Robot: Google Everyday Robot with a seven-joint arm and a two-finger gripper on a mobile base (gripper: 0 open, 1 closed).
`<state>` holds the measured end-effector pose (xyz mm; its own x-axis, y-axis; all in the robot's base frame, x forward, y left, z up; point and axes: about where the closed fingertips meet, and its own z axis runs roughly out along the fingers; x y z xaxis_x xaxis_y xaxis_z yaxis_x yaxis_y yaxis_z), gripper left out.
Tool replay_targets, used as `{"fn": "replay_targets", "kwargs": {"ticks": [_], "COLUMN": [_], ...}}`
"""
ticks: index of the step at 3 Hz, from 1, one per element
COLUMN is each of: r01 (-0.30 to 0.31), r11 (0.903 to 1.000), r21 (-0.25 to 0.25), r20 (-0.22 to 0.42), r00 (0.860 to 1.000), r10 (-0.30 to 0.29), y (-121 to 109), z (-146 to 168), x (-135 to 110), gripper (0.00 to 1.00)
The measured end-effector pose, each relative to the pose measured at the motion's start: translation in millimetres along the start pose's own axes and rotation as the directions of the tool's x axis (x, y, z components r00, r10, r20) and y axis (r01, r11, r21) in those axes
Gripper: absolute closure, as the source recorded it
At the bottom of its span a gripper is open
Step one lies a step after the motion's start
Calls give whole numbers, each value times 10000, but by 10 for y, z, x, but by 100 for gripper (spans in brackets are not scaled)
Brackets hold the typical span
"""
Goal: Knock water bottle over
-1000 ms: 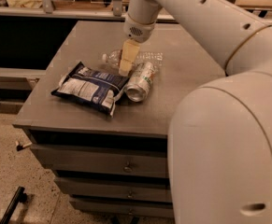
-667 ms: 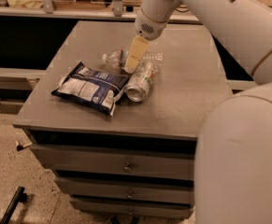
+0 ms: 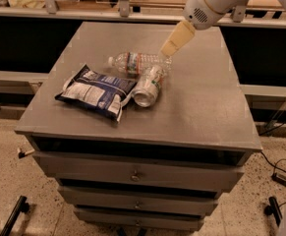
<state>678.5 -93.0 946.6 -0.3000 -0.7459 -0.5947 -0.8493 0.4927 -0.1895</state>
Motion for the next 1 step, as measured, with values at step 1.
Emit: {"fn": "replay_targets", "kwargs": {"ticks": [1], "r01": [0], "r11": [10000], "r21": [-1], "r20": [0], "r00": [10000], "r10": [0], "y": [0], "z": [1], "x": [0], "gripper": [0]}}
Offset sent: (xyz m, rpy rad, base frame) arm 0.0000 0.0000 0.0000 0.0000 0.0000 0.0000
